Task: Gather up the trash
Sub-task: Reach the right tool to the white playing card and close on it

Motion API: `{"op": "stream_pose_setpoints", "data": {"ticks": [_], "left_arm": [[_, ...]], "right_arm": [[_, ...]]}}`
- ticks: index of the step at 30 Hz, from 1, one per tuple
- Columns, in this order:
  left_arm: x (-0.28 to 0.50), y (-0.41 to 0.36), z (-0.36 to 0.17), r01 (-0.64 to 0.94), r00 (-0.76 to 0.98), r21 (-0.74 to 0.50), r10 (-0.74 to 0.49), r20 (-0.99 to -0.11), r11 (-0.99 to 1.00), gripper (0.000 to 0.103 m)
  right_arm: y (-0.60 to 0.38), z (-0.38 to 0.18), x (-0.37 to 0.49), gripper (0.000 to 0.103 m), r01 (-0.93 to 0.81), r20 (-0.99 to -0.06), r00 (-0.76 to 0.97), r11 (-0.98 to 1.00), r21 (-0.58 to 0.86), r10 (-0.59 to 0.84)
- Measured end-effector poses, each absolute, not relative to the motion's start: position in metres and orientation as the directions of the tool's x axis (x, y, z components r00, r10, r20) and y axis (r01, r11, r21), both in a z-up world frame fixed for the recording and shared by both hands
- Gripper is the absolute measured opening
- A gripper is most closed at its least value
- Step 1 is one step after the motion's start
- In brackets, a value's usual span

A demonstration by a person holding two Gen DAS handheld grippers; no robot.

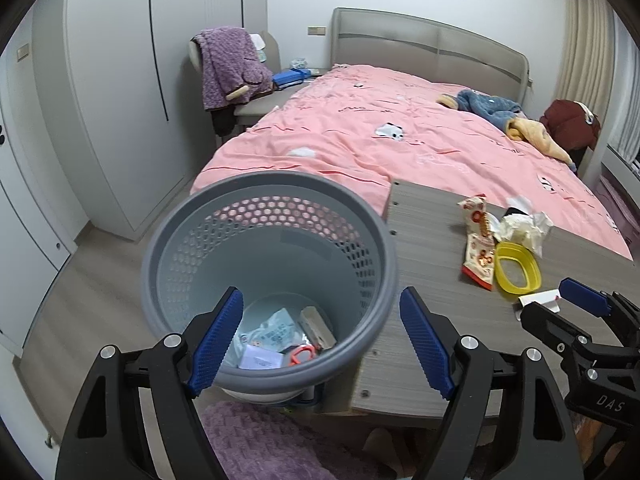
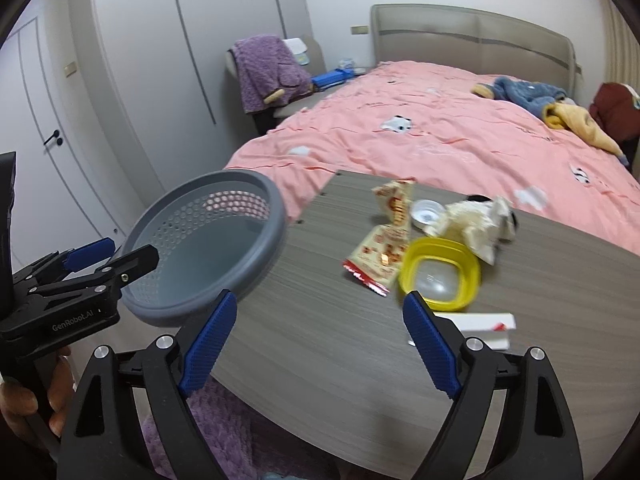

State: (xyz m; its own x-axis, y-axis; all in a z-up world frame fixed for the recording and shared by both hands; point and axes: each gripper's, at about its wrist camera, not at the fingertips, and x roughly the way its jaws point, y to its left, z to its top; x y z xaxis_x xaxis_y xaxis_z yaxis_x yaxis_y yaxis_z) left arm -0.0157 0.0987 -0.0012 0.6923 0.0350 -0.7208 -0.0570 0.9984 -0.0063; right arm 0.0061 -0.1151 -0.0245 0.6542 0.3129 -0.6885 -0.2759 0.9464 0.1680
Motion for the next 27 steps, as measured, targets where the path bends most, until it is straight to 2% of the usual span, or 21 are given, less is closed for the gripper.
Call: {"op": "stream_pose_setpoints", "data": {"ticks": [8,13,16,27], "left_arm": [[-0.012,0.063,-0.01,0.014,0.682,-0.018,-0.023,-0.731,1.0,0.077],[-0.007,0.045,-0.018,0.05,0.664,-0.012,-0.043,-0.746,0.999,0.077],[-0.003,0.037,-0.023,0.059,0.653,-0.008,-0.044,-0.756,0.998,0.077],[0.014,0.031,-0.038,0.059,0.622,-0.001,-0.037,-0.782,0.998,0.077]], "right_arm": [[-0.17,-0.034,-0.006,0.085,-0.149,-0.711,0.668,0.975,0.163,0.221],[-0.194,-0.045,-0.004,0.092,-0.091,-0.728,0.663,0.984,0.154,0.176],[-0.201,-0.051,0.002,0.096,-0.085,-0.734,0.656,0.984,0.159,0.175],[-0.197,-0.073,0.025,0.097,-0.095,-0.776,0.612,0.988,0.12,0.153]]}}
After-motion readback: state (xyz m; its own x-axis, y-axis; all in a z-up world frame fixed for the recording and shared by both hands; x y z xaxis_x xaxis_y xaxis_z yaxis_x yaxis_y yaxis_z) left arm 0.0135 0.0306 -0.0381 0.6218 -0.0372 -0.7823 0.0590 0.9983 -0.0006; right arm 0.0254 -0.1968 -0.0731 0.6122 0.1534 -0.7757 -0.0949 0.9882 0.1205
